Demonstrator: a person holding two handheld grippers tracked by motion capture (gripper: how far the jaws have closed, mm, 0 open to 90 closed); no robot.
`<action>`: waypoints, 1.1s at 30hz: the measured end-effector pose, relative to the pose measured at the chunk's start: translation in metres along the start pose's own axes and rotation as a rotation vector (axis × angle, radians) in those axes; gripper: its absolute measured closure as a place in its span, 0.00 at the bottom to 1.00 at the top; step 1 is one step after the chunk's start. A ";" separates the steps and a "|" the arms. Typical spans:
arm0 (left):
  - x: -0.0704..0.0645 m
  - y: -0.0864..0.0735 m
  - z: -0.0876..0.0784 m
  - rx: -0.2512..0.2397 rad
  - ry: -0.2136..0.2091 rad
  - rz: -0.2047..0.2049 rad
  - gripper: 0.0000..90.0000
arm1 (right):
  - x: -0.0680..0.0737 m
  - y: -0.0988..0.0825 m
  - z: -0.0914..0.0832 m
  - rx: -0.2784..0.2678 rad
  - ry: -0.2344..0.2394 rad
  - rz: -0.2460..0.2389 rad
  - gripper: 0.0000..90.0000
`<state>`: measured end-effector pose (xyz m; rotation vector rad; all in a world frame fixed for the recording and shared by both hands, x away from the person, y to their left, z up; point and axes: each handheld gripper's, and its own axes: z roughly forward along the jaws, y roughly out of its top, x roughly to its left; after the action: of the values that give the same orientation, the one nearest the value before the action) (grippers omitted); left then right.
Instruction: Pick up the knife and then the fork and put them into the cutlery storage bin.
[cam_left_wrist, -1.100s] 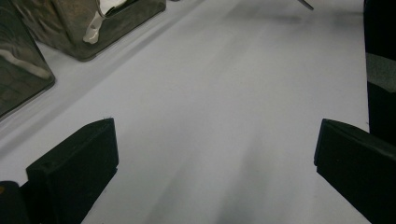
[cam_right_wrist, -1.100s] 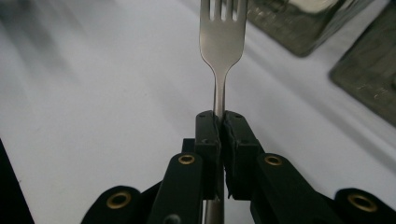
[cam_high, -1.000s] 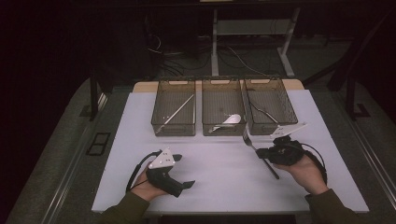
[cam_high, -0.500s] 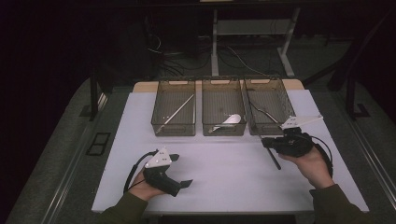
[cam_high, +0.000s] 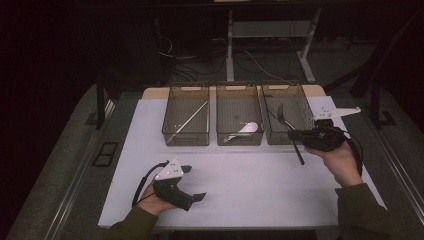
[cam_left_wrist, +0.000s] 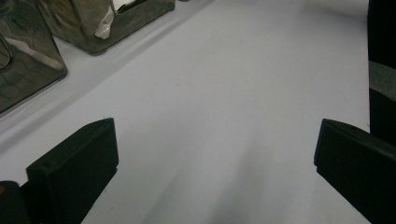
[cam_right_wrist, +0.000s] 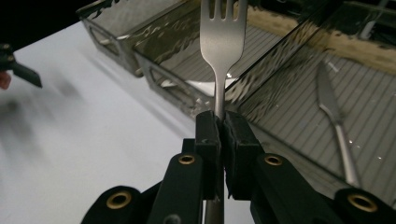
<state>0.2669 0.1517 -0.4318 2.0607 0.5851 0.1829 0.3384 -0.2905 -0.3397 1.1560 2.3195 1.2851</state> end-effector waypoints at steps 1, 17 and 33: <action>0.000 0.000 0.000 0.000 -0.001 0.005 0.00 | -0.002 0.003 -0.001 -0.007 -0.007 -0.002 0.94; 0.000 0.001 0.000 0.002 -0.006 0.003 0.00 | -0.037 0.054 -0.004 -0.073 -0.115 -0.007 0.94; 0.000 0.001 0.000 0.000 -0.011 0.004 0.00 | -0.078 0.061 0.030 -0.068 -0.221 0.017 0.94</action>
<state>0.2672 0.1510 -0.4312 2.0621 0.5747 0.1731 0.4376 -0.3118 -0.3207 1.2302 2.0959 1.1674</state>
